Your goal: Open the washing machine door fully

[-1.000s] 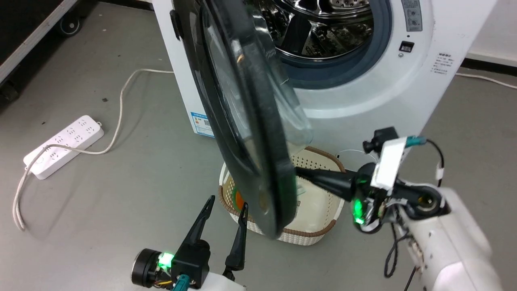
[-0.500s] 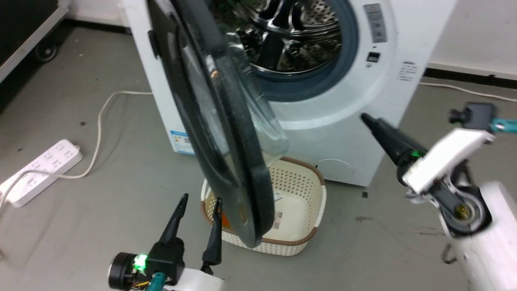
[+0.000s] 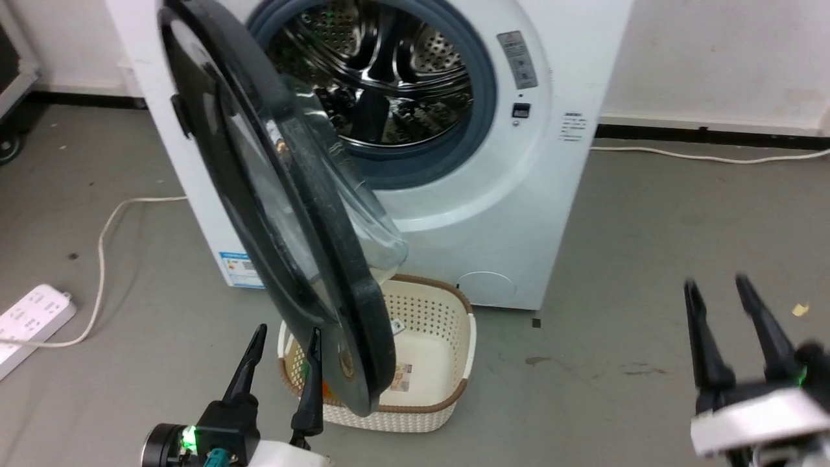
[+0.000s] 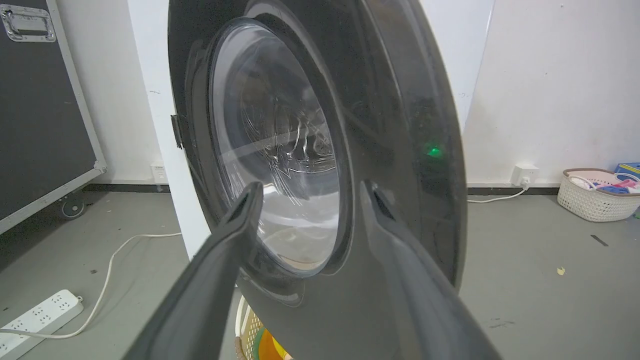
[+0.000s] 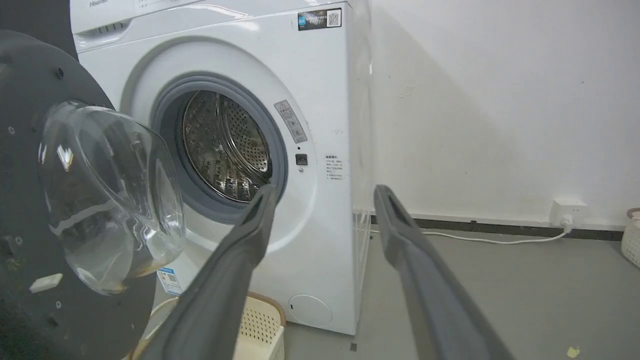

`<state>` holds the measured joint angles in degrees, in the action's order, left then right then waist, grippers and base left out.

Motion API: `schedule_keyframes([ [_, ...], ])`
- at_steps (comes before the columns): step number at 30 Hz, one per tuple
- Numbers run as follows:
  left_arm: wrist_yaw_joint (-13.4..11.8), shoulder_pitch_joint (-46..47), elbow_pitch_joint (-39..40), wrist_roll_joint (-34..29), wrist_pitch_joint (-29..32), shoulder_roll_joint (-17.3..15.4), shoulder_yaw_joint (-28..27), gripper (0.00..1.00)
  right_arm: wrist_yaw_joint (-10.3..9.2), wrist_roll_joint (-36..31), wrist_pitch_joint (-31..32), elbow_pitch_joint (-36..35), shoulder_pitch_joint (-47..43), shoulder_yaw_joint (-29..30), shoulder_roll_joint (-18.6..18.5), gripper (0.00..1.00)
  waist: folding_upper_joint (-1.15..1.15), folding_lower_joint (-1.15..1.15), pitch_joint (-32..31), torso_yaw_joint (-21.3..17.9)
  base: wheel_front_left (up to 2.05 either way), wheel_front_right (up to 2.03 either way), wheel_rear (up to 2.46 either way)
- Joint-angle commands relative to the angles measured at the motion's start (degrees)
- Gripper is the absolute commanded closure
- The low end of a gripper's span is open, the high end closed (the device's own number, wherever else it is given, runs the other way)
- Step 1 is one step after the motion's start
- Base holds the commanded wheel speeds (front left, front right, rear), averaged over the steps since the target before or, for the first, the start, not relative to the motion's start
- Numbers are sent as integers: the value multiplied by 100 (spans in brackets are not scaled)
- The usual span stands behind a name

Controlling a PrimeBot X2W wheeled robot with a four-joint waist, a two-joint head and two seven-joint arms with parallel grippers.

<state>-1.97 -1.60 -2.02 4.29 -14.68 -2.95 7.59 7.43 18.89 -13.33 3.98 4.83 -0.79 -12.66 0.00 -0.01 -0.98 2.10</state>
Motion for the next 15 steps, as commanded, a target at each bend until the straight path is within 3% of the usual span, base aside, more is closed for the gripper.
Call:
schedule_keyframes([
  [1, 36, -109, 16, -15, -32, -25, -50, 0, 6, -462, -70, -122, -296, 276, 280, 0, 0, 1, -25, -93, 0, 0, 0],
  [3, 70, -152, 7, -29, -32, -25, -88, 0, 6, -724, -104, -201, -598, 581, 710, 0, 0, 1, -31, -159, 0, 0, 0],
  [5, 101, -192, -13, -36, -32, -24, -124, 0, 6, -1050, -128, -248, -823, 633, 861, 0, 0, 1, -46, -212, 0, 0, 0],
  [15, 182, -356, -55, -23, -32, -11, -162, 0, 6, -1324, -162, -199, -1188, 439, 976, 0, 0, 1, -87, -287, 0, 0, 0],
])
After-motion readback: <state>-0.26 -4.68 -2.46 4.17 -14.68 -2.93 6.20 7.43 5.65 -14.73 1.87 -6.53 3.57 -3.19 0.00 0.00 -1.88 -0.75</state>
